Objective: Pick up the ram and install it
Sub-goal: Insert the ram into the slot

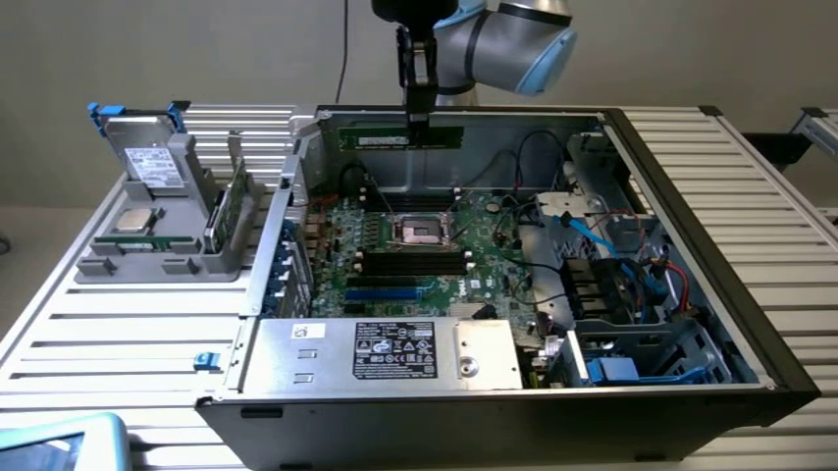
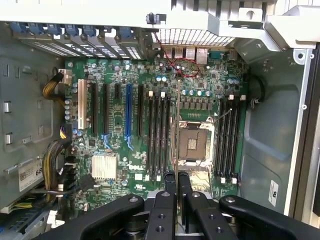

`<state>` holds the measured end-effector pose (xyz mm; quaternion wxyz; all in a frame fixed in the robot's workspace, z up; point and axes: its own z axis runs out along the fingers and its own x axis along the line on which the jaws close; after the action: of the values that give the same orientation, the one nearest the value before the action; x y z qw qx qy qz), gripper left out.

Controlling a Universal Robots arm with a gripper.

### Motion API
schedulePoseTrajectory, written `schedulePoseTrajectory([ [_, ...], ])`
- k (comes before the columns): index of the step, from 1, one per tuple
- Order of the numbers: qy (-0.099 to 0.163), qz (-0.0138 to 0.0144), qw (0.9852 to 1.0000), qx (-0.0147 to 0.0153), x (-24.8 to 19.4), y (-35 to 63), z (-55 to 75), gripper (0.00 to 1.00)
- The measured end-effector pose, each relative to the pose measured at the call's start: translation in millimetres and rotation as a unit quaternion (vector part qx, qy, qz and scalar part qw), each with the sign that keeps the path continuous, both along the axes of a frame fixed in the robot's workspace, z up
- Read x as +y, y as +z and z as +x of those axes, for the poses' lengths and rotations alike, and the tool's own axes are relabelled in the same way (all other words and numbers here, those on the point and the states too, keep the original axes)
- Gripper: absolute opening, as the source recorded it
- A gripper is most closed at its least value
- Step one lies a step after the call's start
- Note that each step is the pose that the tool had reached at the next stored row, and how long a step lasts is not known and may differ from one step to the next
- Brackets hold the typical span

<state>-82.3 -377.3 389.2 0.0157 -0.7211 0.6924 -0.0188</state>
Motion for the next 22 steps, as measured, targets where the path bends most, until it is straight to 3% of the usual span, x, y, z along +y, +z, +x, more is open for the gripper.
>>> schedulePoseTrajectory([
  [7,0.0,-0.0002,1.0,0.0,0.0,0.0,0.0,0.14],
  [12,-0.001,-0.0075,1.0,0.0,0.1,-2.2,0.0,0.14],
  [16,-0.004,-0.0096,0.9999,-0.0001,0.1,-6.3,0.0,0.14],
  [22,-0.011,-0.0104,0.9999,-0.0006,-0.2,-13.7,1.7,0.14],
])
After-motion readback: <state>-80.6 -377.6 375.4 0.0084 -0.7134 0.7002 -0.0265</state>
